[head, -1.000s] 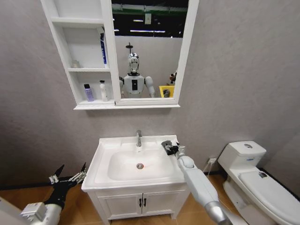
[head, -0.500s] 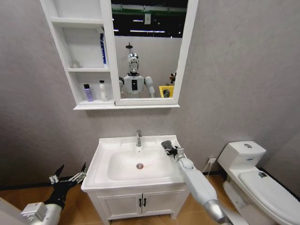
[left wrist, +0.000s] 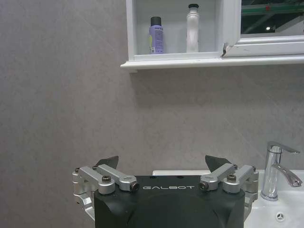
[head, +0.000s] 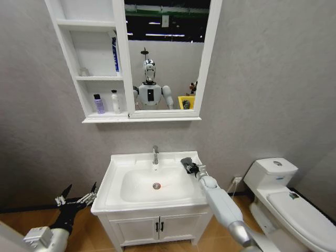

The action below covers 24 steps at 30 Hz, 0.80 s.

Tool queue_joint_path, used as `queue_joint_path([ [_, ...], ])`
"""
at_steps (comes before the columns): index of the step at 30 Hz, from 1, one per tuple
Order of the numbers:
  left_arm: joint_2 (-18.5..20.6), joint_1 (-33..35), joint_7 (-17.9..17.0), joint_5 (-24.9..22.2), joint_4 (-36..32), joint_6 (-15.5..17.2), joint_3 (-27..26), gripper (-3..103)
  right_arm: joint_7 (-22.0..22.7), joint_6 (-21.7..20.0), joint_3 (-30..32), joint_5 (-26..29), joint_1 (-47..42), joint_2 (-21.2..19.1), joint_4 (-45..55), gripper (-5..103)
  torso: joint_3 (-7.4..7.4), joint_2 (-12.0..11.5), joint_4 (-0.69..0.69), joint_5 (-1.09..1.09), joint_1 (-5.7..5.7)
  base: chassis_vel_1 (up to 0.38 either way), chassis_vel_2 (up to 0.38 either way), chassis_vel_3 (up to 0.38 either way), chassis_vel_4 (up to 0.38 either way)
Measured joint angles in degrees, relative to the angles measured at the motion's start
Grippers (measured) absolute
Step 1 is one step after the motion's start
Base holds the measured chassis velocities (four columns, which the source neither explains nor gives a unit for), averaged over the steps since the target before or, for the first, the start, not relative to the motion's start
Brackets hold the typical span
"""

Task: Move facial cleanser and shampoo from washbasin to cabinet, then wipe washbasin with towel.

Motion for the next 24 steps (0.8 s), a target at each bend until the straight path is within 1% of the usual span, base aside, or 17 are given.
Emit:
queue_joint_path([
  [1,0.0,0.0,0.0,0.0,0.0,0.0,0.0,100,0.0,0.0,0.0,0.0,0.0,0.0,0.0,41,0.0,0.0,0.0,0.0,0.0,0.0,0.0,0.0,0.0],
  [3,0.0,0.0,0.0,0.0,0.0,0.0,0.0,100,-0.15,0.12,0.05,-0.06,0.01,0.01,-0.2,30,0.0,0.0,0.0,0.0,0.0,0.0,0.0,0.0,0.0],
  [4,0.0,0.0,0.0,0.0,0.0,0.0,0.0,100,-0.15,0.12,0.05,-0.06,0.01,0.01,-0.2,30,0.0,0.0,0.0,0.0,0.0,0.0,0.0,0.0,0.0],
  [6,0.0,0.0,0.0,0.0,0.0,0.0,0.0,100,-0.39,0.26,0.14,-0.03,0.07,0.02,-0.43,20,0.0,0.0,-0.01,0.0,0.0,0.0,0.0,0.0,0.0],
  [7,0.0,0.0,0.0,0.0,0.0,0.0,0.0,100,-0.39,0.26,0.14,-0.03,0.07,0.02,-0.43,20,0.0,0.0,-0.01,0.0,0.0,0.0,0.0,0.0,0.0],
  [9,0.0,0.0,0.0,0.0,0.0,0.0,0.0,100,-0.53,0.33,0.16,0.05,0.17,-0.06,-0.39,10,0.0,0.0,0.0,0.0,0.0,0.0,0.0,0.0,0.0],
  [10,0.0,0.0,0.0,0.0,0.0,0.0,0.0,100,-0.53,0.33,0.16,0.05,0.17,-0.06,-0.39,10,0.0,0.0,0.0,0.0,0.0,0.0,0.0,0.0,0.0],
  [12,0.0,0.0,0.0,0.0,0.0,0.0,0.0,100,-0.38,0.09,0.23,0.31,-0.59,-0.32,3.28,2,0.01,0.0,-0.02,0.01,0.01,0.0,0.0,0.0,0.0],
  [13,0.0,0.0,0.0,0.0,0.0,0.01,0.01,100,-0.33,0.25,0.22,-0.76,-1.32,-0.4,6.09,2,0.0,0.0,-0.01,0.0,0.01,0.0,0.0,0.0,0.0],
  [14,0.0,0.0,0.0,0.0,0.0,0.01,0.01,100,-0.33,0.25,0.22,-0.76,-1.32,-0.4,6.09,2,0.0,0.0,-0.01,0.0,0.01,0.0,0.0,0.0,0.0],
  [16,0.0,0.0,-0.01,0.0,0.0,0.01,0.0,100,0.11,-0.66,-0.4,-1.62,-2.67,-0.61,11.84,2,0.0,0.0,-0.01,-0.01,0.0,0.0,0.0,0.0,0.0],
  [19,0.0,0.0,0.0,0.0,0.0,0.01,0.01,100,1.72,-3.09,-1.71,0.56,-3.67,-0.67,16.91,2,0.0,0.0,-0.01,-0.01,0.0,0.0,0.0,0.0,0.0],
  [20,0.0,0.0,-0.01,0.0,0.0,0.01,0.01,100,3.76,-5.19,-3.31,3.08,-4.23,-0.78,20.11,2,0.0,0.0,0.0,-0.01,0.0,0.0,0.0,0.0,0.0],
  [21,0.01,0.0,0.0,0.0,0.0,0.01,0.01,100,5.04,-5.99,-4.71,4.19,-4.57,-0.97,21.48,2,-0.01,0.0,0.02,-0.02,0.0,0.0,0.0,0.0,0.0],
  [22,0.01,0.0,0.0,0.0,0.0,0.01,0.01,100,5.04,-5.99,-4.71,4.19,-4.57,-0.97,21.48,2,-0.01,0.0,0.02,-0.02,0.0,0.0,0.0,0.0,0.0],
  [23,0.01,0.0,0.0,0.0,0.0,0.01,0.01,100,6.01,-6.49,-6.3,4.37,-5.04,-1.31,22.43,2,-0.01,0.0,0.04,-0.01,0.0,0.0,0.0,0.0,0.0],
  [24,0.01,0.0,0.0,0.0,0.0,0.01,0.01,100,6.74,-7.18,-8.95,3.26,-6.11,-2.36,23.23,2,0.0,0.0,0.03,0.0,0.0,0.0,0.0,0.0,0.0],
])
